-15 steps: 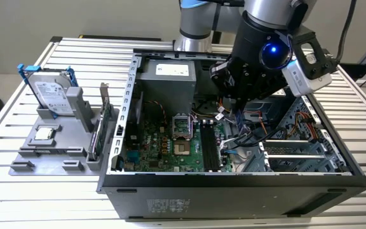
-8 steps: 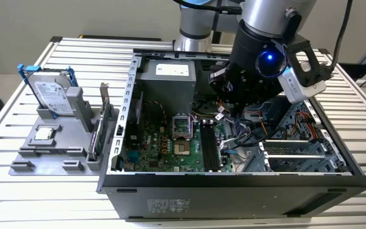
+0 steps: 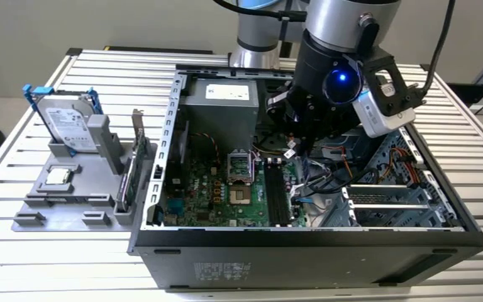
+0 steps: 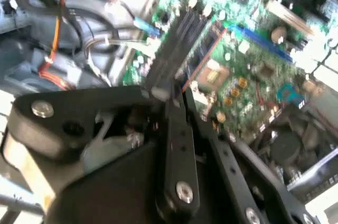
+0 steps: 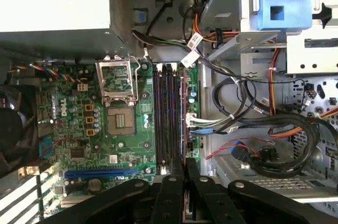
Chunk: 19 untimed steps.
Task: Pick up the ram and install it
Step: 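Insert the ram into the slot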
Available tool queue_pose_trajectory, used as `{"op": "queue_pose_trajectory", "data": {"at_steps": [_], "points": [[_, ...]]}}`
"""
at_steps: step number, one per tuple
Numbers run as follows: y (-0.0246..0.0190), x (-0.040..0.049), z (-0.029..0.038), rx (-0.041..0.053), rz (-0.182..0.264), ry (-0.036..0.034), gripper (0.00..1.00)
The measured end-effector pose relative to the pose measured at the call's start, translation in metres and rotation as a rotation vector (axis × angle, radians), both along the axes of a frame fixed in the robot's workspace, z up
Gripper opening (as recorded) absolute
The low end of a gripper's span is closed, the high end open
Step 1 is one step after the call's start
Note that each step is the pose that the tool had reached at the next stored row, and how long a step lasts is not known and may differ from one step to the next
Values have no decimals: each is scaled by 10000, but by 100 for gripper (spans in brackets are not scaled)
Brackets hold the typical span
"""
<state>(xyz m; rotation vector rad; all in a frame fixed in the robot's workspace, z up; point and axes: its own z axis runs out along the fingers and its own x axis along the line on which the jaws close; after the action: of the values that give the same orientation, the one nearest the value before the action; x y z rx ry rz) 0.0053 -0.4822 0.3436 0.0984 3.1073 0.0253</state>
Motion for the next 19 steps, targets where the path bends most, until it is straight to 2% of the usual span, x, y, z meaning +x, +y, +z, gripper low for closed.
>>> {"op": "queue_pose_trajectory", "data": {"at_steps": [3, 9, 19], "points": [[1, 0, -10, -3, 0, -1, 0], [1, 61, -119, -7, 1, 3, 0], [1, 60, -301, -8, 12, 2, 0]]}}
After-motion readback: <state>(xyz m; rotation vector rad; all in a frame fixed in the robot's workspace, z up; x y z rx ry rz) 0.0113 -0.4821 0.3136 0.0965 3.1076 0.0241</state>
